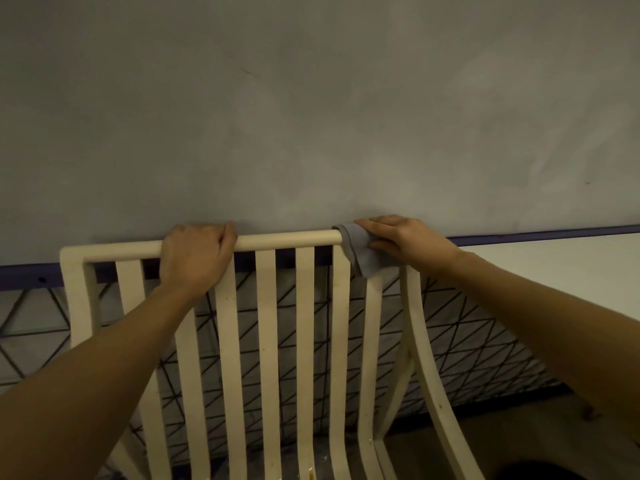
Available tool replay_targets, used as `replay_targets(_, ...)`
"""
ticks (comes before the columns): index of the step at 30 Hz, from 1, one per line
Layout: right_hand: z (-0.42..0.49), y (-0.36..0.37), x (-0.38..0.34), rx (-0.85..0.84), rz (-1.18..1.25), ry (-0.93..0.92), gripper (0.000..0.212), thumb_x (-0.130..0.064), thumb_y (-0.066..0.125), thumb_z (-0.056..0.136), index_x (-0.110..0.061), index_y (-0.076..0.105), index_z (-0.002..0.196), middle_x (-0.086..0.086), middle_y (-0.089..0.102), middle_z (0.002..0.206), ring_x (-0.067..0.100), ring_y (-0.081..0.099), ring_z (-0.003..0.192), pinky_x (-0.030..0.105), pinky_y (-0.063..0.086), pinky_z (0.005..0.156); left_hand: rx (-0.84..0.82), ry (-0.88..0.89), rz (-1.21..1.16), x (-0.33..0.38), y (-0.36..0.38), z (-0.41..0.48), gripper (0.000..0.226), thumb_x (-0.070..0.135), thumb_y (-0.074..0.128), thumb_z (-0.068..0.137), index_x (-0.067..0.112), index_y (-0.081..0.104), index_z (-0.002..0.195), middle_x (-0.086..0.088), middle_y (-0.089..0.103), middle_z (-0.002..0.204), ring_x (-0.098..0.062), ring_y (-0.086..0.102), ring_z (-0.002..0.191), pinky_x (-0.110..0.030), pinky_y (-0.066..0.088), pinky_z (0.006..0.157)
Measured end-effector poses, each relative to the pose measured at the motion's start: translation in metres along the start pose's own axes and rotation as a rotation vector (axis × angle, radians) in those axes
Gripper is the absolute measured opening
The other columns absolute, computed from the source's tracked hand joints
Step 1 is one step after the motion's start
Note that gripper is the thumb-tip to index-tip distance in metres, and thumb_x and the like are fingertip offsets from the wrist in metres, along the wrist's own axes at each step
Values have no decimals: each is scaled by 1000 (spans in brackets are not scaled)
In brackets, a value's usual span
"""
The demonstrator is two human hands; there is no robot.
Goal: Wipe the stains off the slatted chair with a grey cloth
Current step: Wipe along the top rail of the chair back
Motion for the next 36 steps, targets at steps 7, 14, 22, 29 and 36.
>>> replay_targets(7,-28,-7,28,-4,22,86,45,-20,57,97,-18,49,141,3,58,135,21,58,119,26,41,104,-2,-15,4,5,7,-5,25,5,65,86,0,60,62,-13,49,42,-25,43,33,-34,44,48)
replay_targets(14,-20,-17,23,9,138,215,36,-28,58,96,-16,61,130,0,68,115,6,57,99,17,40,84,13,8,11,11,7,-1,21,-2,74,76,0,60,61,-12,48,40,-23,41,30,-32,43,46)
replay_targets(22,26,12,-53,116,-195,294,24,-22,38,101,-9,56,94,13,63,96,32,56,85,42,46,78,16,-7,14,19,9,2,23,-2,70,79,1,58,60,-12,49,41,-23,42,32,-32,43,46)
replay_targets(29,106,15,-122,-244,-306,289,27,-22,41,99,-16,61,116,9,61,117,31,59,104,37,41,74,11,-30,32,19,11,5,32,6,62,86,4,56,54,-13,50,41,-23,41,33,-30,36,46)
replay_targets(36,112,50,-177,275,-188,51,26,-22,41,98,-13,62,87,5,67,82,24,63,71,32,43,60,-19,16,100,-7,13,-10,31,11,51,92,8,54,61,-14,55,49,-28,48,40,-34,39,49)
Point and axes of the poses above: each hand's wrist, its own z-axis towards the middle knuckle, its own y-axis out of the palm, x = y × z, the point moved 2 cm from there along z, towards the middle knuckle
